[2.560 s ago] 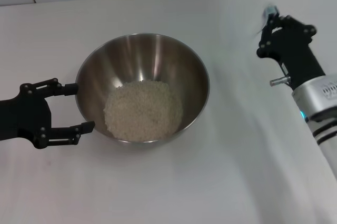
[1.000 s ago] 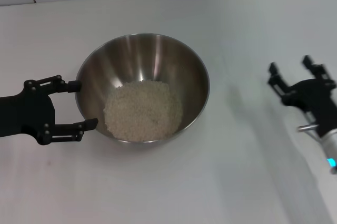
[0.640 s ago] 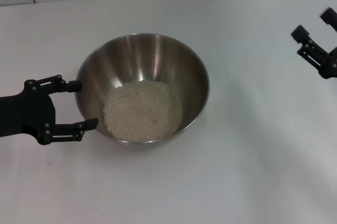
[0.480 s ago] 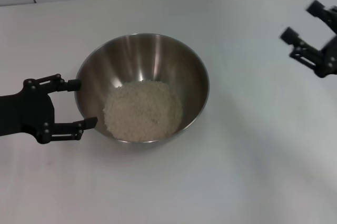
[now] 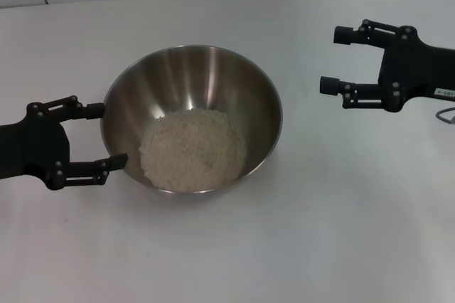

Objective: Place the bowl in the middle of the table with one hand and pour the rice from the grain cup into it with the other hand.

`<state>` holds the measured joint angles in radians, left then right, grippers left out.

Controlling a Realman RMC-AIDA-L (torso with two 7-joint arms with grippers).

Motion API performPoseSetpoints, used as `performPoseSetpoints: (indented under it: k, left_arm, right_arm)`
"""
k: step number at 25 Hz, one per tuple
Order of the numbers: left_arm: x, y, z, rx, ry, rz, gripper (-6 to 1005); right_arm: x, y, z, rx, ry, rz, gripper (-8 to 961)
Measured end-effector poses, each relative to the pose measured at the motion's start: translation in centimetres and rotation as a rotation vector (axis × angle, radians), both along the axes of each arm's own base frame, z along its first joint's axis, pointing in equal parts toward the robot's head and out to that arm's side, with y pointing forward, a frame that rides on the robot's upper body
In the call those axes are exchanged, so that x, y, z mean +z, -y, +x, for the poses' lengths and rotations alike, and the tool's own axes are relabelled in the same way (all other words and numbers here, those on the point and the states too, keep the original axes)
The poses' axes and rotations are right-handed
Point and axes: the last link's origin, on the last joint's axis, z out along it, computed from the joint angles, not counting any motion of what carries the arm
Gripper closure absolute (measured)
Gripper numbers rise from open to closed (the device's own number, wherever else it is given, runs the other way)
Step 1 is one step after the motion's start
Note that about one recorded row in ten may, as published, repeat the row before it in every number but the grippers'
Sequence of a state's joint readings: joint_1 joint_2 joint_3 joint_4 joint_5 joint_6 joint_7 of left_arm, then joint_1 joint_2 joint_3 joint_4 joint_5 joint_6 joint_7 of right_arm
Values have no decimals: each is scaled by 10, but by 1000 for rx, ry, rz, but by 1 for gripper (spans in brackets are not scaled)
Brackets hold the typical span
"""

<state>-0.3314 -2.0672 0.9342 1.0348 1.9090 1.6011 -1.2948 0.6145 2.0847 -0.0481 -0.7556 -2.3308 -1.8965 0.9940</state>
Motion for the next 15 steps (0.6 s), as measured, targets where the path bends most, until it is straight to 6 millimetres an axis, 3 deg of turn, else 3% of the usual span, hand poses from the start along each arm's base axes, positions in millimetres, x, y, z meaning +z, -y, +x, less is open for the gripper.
performPoseSetpoints:
  k: [8, 15]
  left_arm:
    - [1, -1, 2, 0, 4, 3, 133]
    - [2, -3, 4, -4, 1, 5, 133]
  right_arm:
    - [-1, -6, -9, 36, 62, -28, 121]
    - [11, -20, -13, -53, 209, -70, 121]
